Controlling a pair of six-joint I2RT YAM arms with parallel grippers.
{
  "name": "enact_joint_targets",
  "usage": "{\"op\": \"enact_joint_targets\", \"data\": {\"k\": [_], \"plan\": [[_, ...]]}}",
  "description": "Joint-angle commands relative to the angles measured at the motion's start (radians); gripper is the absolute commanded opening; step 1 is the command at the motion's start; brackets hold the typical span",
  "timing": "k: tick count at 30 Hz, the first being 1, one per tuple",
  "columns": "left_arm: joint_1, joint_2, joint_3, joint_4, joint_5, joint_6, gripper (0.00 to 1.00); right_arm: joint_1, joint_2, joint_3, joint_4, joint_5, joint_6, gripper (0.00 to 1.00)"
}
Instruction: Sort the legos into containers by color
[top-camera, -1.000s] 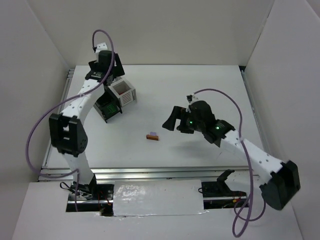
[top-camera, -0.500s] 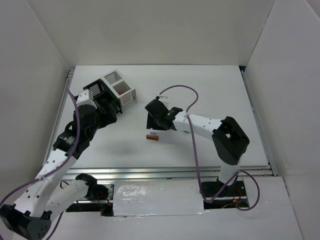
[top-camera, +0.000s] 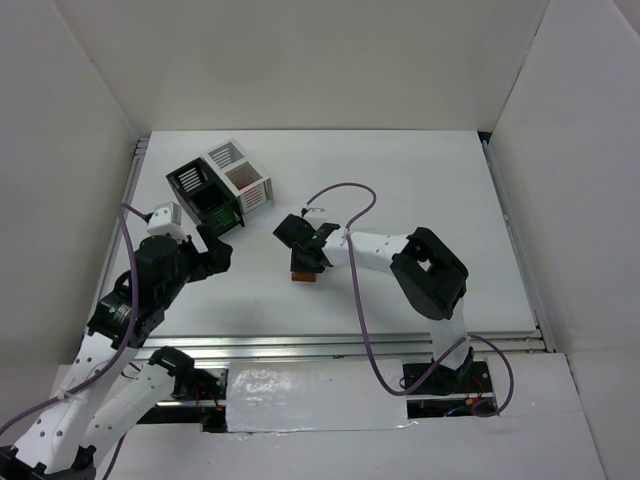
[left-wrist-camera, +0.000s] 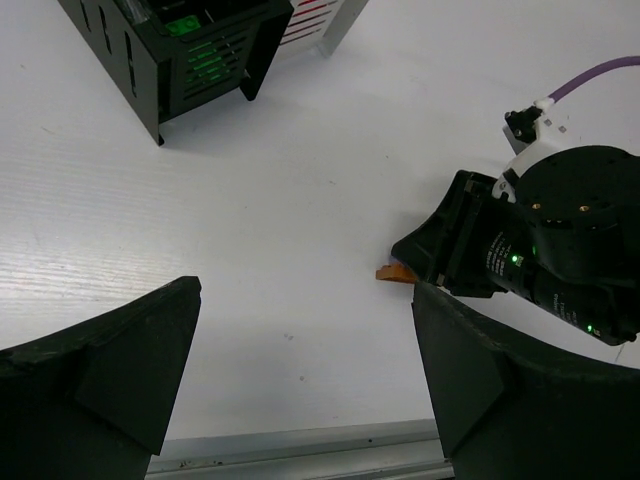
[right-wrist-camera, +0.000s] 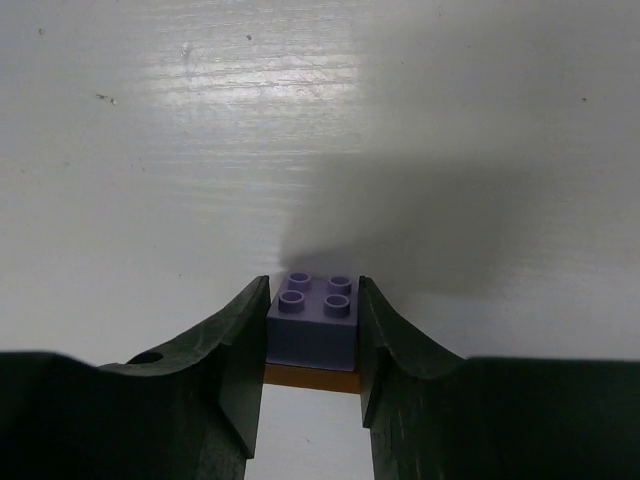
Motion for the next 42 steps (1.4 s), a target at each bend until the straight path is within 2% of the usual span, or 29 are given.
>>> {"op": "enact_joint_targets", "data": {"k": [1, 3, 5, 6, 8, 13, 14, 16, 18, 19, 20, 22, 24, 27, 32, 34, 38, 42], "plan": [[-0.007, 0.022, -0.012, 0.03, 0.042, 0.008, 1.0, 0.007, -0.007, 0.004, -0.016, 0.058, 0.035, 0.35], [-0.007, 0.027, -0.018, 0.037, 0.052, 0.006, 1.0, 0.008, -0.016, -0.009, -0.015, 0.058, 0.041, 0.32], [-0.005, 0.024, -0.027, 0.043, 0.056, 0.003, 1.0, 0.008, -0.027, -0.018, -0.009, 0.057, 0.047, 0.2], [-0.007, 0.022, -0.03, 0.045, 0.059, 0.0, 1.0, 0.008, -0.041, -0.022, -0.001, 0.054, 0.049, 0.17], [-0.005, 0.022, -0.045, 0.062, 0.077, -0.003, 0.99, 0.007, -0.061, -0.041, 0.022, 0.034, 0.055, 0.01], [-0.007, 0.024, -0.12, 0.146, 0.221, 0.001, 1.0, 0.005, -0.237, -0.148, 0.135, 0.044, 0.078, 0.0], [-0.005, 0.021, -0.14, 0.215, 0.258, 0.001, 1.0, 0.008, -0.278, -0.179, 0.164, 0.055, 0.093, 0.0], [-0.007, 0.004, -0.22, 0.315, 0.412, -0.012, 1.0, 0.007, -0.413, -0.28, 0.242, 0.07, 0.122, 0.0], [-0.008, -0.013, -0.28, 0.52, 0.559, -0.04, 0.99, 0.015, -0.545, -0.369, 0.273, 0.116, 0.181, 0.0], [-0.01, -0.027, -0.339, 0.593, 0.594, -0.089, 1.0, 0.018, -0.582, -0.39, 0.29, 0.135, 0.199, 0.0], [-0.01, -0.033, -0.367, 0.754, 0.624, -0.112, 0.99, 0.037, -0.648, -0.407, 0.284, 0.158, 0.243, 0.0], [-0.016, -0.03, -0.436, 0.917, 0.693, -0.187, 1.0, 0.064, -0.703, -0.435, 0.249, 0.259, 0.311, 0.0], [-0.022, -0.016, -0.466, 1.113, 0.709, -0.23, 0.99, 0.1, -0.765, -0.449, 0.226, 0.325, 0.355, 0.0], [-0.043, 0.042, -0.469, 1.236, 0.701, -0.238, 1.0, 0.161, -0.823, -0.457, 0.191, 0.415, 0.426, 0.0], [-0.103, 0.179, -0.429, 1.379, 0.72, -0.247, 0.99, 0.249, -0.826, -0.408, 0.058, 0.567, 0.559, 0.0], [-0.141, 0.205, -0.408, 1.372, 0.697, -0.223, 1.0, 0.272, -0.822, -0.378, 0.001, 0.61, 0.613, 0.0], [-0.187, 0.228, -0.371, 1.298, 0.62, -0.173, 0.99, 0.303, -0.838, -0.378, 0.011, 0.629, 0.624, 0.0], [-0.214, 0.255, -0.357, 1.297, 0.614, -0.16, 0.99, 0.315, -0.829, -0.365, -0.001, 0.64, 0.642, 0.0]]}}
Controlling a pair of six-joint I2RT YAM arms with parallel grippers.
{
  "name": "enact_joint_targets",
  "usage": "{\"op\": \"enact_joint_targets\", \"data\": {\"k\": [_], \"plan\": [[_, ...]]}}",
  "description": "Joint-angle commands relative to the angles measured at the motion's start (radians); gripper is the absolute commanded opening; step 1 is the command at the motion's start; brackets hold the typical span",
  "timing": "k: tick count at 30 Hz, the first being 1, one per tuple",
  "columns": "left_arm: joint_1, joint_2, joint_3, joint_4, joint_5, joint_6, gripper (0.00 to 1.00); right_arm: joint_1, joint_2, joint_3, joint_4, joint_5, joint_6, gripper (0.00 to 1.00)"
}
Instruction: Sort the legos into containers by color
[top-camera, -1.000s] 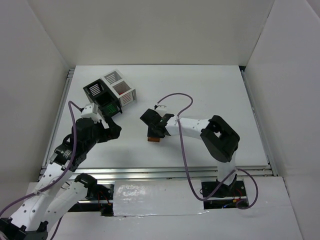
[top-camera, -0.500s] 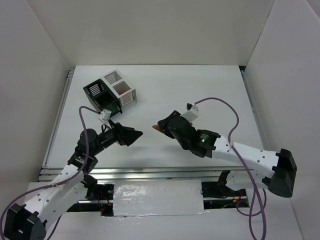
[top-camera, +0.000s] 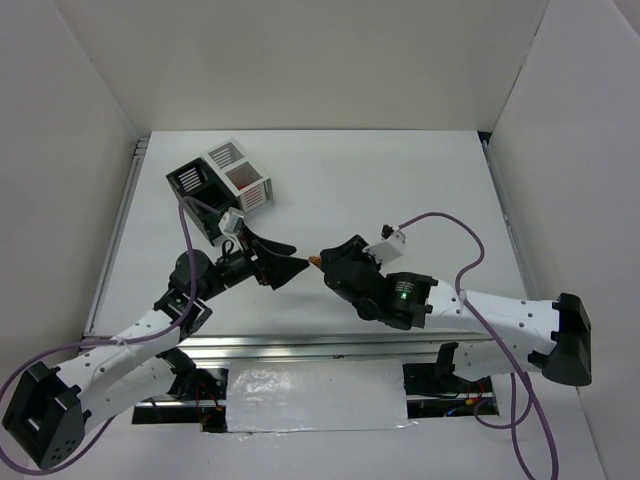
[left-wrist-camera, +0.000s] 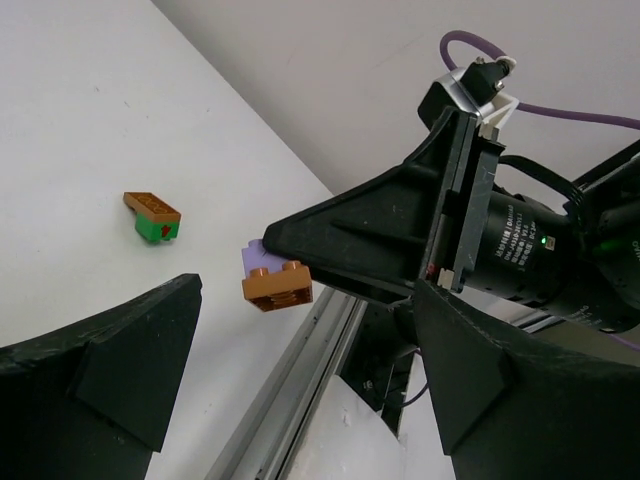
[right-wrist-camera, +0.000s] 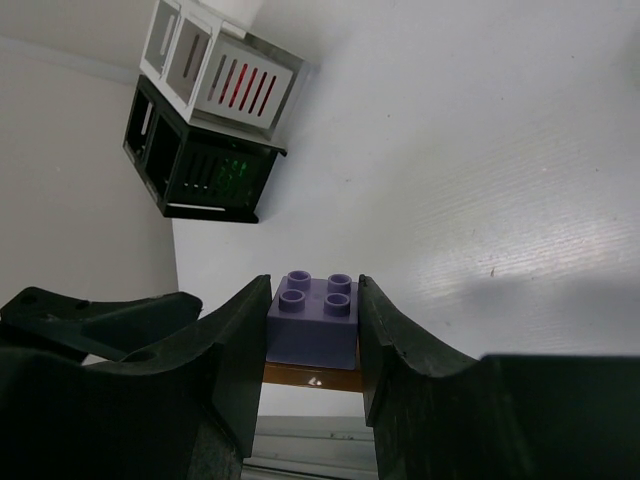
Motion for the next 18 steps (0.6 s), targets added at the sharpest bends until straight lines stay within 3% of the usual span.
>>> {"op": "enact_joint_targets", "data": {"k": [1, 7, 12, 18], "plan": [[-0.018, 0.022, 0.042, 0.064, -0.025, 0.043, 0.99, 0.018, -0.011, 0.06, -0.038, 0.091, 0.058, 0.0], [-0.046, 0.071, 0.067, 0.027, -0.051, 0.058, 0.96, 0.033, -0.017, 0.068, -0.025, 0.106, 0.047, 0.0], [-0.052, 0.077, 0.05, 0.059, -0.028, 0.072, 0.97, 0.035, -0.082, -0.024, 0.175, 0.046, -0.112, 0.0], [-0.055, 0.079, 0.027, 0.174, 0.183, 0.178, 0.99, 0.009, -0.09, 0.026, 0.212, -0.081, -0.344, 0.0]]}}
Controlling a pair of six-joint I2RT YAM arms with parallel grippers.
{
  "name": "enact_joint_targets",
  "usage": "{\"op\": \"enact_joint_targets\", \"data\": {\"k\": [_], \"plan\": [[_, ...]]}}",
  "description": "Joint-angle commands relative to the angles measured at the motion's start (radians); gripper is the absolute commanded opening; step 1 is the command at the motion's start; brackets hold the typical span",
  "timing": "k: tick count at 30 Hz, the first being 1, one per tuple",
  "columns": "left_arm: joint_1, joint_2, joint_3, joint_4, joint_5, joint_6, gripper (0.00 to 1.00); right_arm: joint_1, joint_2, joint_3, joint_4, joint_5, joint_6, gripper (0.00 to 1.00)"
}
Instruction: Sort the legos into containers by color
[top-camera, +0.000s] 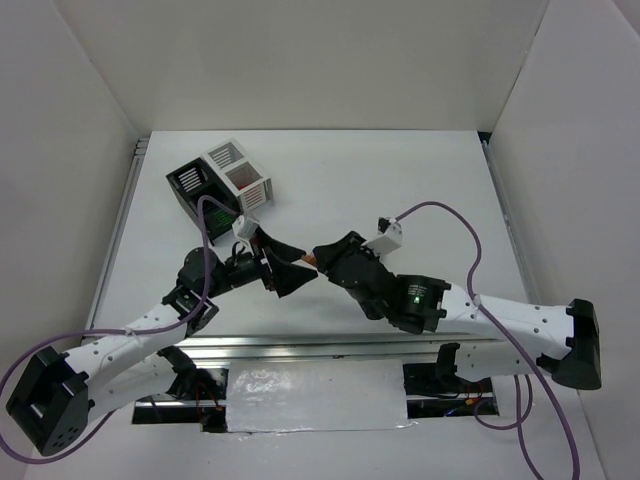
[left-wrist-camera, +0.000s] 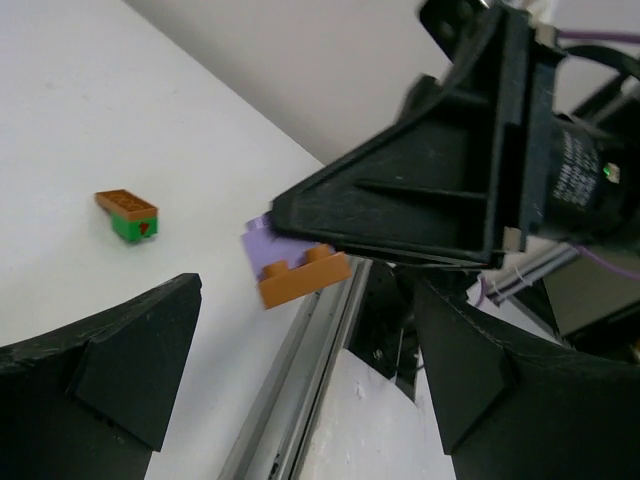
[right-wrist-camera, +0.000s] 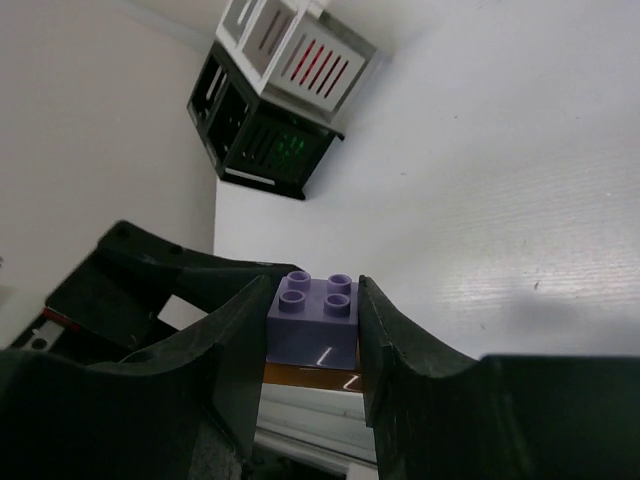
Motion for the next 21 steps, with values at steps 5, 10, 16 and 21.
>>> {"op": "enact_joint_targets", "data": {"k": [5, 10, 16, 21], "plan": [[-0.007, -0.064, -0.012, 0.127, 0.294, 0.231, 1.0, -0.062, -0.063, 0.037, 0.145, -0.32, -0.384, 0.04], [-0.012, -0.148, 0.022, -0.043, 0.366, 0.376, 1.0, -0.206, -0.162, 0.009, 0.134, -0.663, -0.58, 0.01], [-0.073, -0.272, 0.01, -0.179, 0.219, 0.546, 0.99, -0.355, -0.205, 0.052, 0.04, -1.015, -0.547, 0.0], [-0.217, -0.282, 0.048, -0.244, 0.016, 0.69, 0.99, -0.355, -0.164, 0.078, 0.045, -1.189, -0.446, 0.0]]}}
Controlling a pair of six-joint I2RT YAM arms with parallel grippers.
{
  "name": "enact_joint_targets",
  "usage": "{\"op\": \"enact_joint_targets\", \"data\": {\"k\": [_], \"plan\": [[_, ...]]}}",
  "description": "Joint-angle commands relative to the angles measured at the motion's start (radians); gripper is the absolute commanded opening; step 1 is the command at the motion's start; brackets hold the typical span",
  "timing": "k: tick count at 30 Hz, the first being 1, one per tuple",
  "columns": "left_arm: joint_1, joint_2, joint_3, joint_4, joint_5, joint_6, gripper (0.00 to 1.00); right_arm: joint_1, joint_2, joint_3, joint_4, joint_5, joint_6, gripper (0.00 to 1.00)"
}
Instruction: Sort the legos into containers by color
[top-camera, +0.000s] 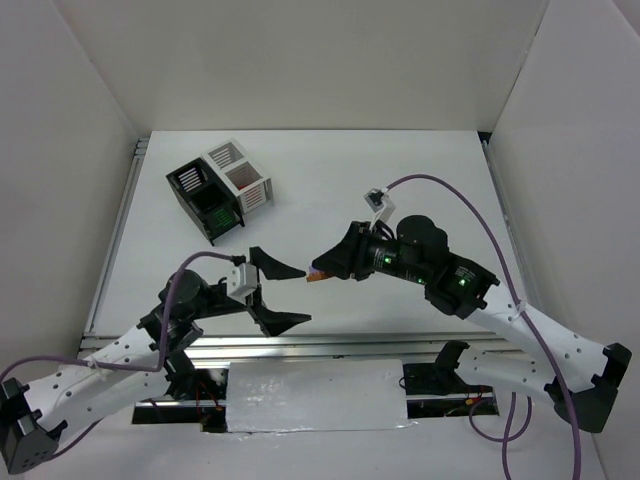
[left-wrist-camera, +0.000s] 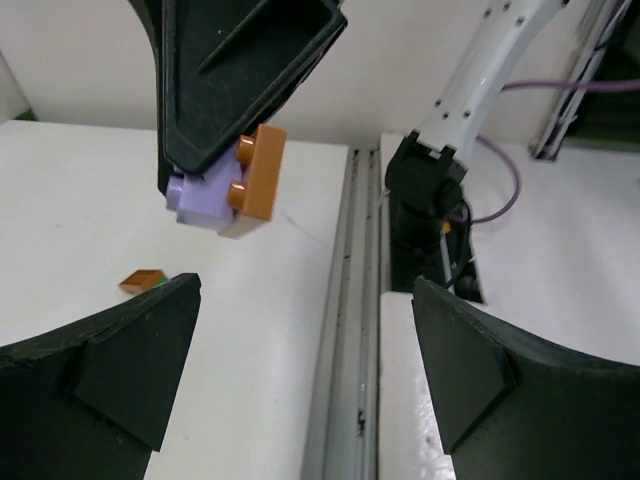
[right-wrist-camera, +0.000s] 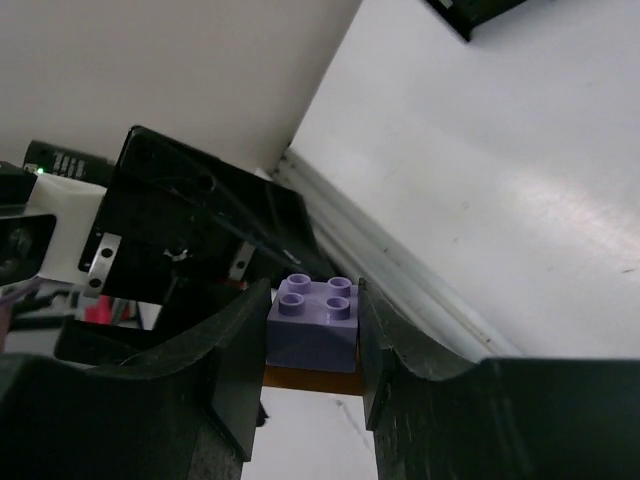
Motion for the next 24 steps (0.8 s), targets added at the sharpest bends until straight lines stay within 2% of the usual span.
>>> {"op": "enact_joint_targets", "data": {"k": [1, 4, 8, 16, 21, 24], "plan": [[-0.093, 0.002, 0.061, -0.045, -0.21, 0.2, 1.0, -0.003, 0.018, 0.034, 0.018, -0.207, 0.055, 0.0], [-0.197, 0.019, 0.097, -0.067, -0.331, 0.29, 1.0, -0.003, 0.01, 0.025, 0.022, -0.22, 0.092, 0.0], [-0.234, 0.039, 0.106, -0.059, -0.408, 0.335, 0.99, -0.001, 0.01, 0.006, 0.052, -0.266, 0.112, 0.0], [-0.265, 0.047, 0.098, -0.002, -0.433, 0.335, 0.98, -0.003, 0.009, -0.04, 0.093, -0.29, 0.149, 0.0], [-0.271, 0.06, 0.111, -0.004, -0.415, 0.324, 0.86, -0.003, 0.021, -0.046, 0.105, -0.292, 0.166, 0.0], [-0.273, 0.079, 0.13, -0.024, -0.407, 0.312, 0.75, -0.001, 0.023, -0.055, 0.127, -0.295, 0.181, 0.0]]}}
